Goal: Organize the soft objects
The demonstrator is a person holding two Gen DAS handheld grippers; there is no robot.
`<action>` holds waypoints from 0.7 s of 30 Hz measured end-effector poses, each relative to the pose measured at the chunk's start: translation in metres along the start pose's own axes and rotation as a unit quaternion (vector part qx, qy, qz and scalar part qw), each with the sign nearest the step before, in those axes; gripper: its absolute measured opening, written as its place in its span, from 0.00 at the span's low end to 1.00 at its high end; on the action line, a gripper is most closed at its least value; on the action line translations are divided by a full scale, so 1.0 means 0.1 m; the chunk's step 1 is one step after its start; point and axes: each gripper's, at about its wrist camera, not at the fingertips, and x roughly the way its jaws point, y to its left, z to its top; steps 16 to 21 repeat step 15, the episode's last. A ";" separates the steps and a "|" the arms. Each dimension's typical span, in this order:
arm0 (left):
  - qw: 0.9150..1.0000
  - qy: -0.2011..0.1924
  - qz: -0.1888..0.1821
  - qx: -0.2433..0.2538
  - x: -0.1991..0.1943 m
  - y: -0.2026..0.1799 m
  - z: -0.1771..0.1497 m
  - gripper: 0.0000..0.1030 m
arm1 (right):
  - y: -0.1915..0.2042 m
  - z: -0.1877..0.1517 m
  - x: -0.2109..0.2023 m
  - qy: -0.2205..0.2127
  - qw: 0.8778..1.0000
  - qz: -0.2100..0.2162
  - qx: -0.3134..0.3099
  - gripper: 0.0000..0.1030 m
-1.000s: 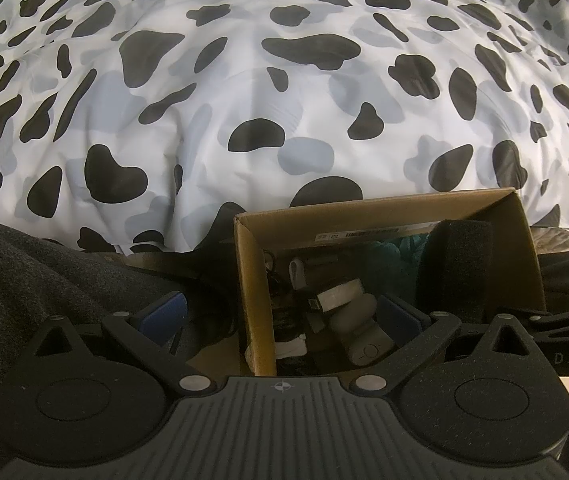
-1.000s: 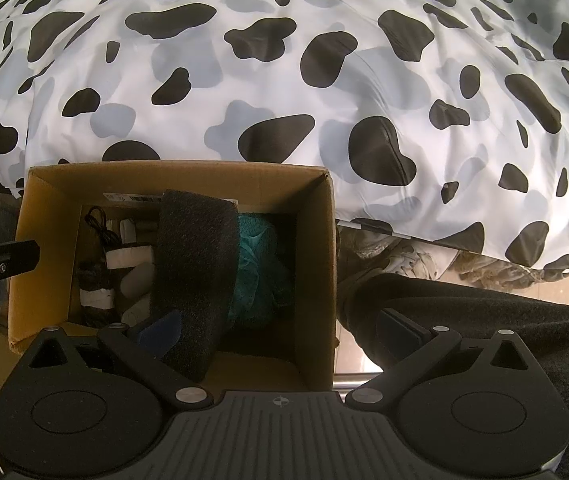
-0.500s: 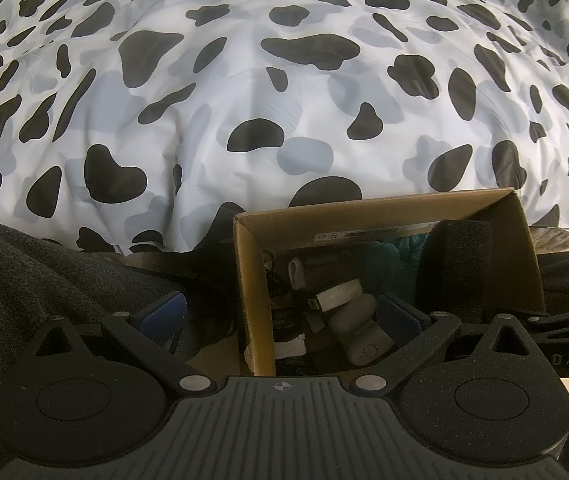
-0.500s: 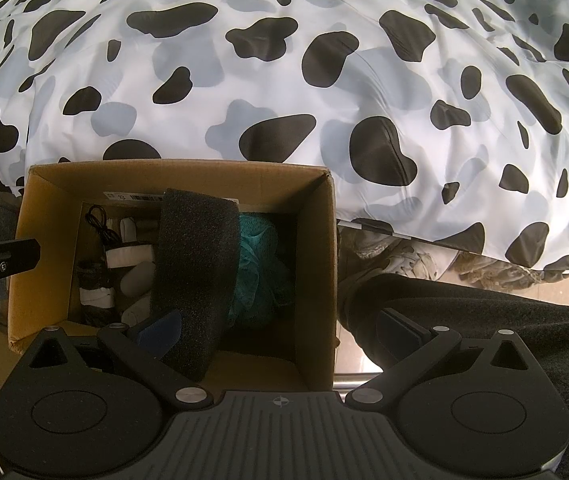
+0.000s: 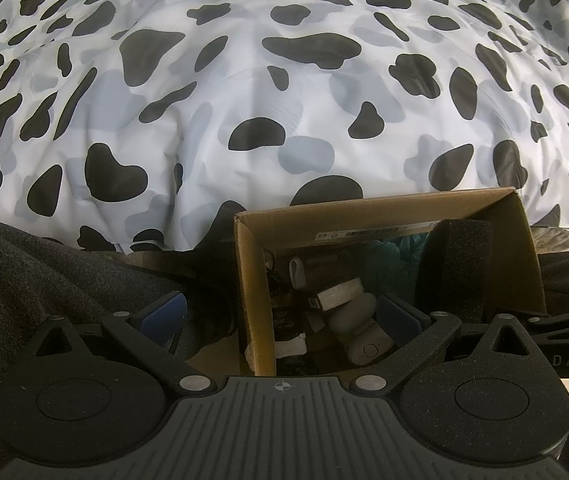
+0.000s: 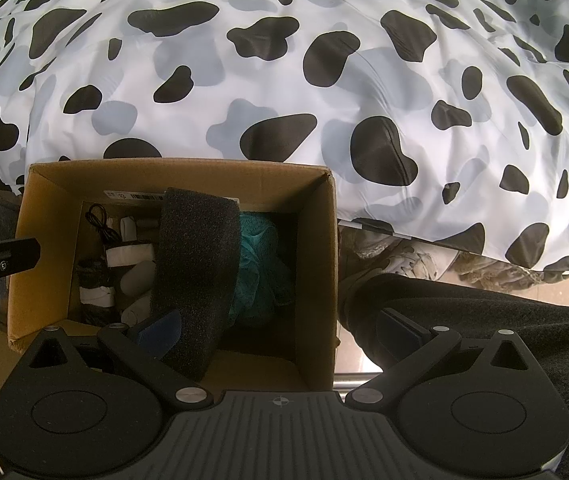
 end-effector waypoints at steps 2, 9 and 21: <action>1.000 0.000 0.001 0.000 0.01 0.00 -0.01 1.00 | 0.00 0.00 0.00 0.000 1.000 0.000 0.001 1.00; 1.000 0.001 0.001 0.000 0.01 0.00 -0.01 1.00 | 0.01 0.00 0.00 0.000 1.000 0.000 0.000 1.00; 1.000 0.001 0.003 0.001 0.02 0.01 -0.03 1.00 | 0.01 0.00 0.01 0.001 1.000 0.000 0.000 1.00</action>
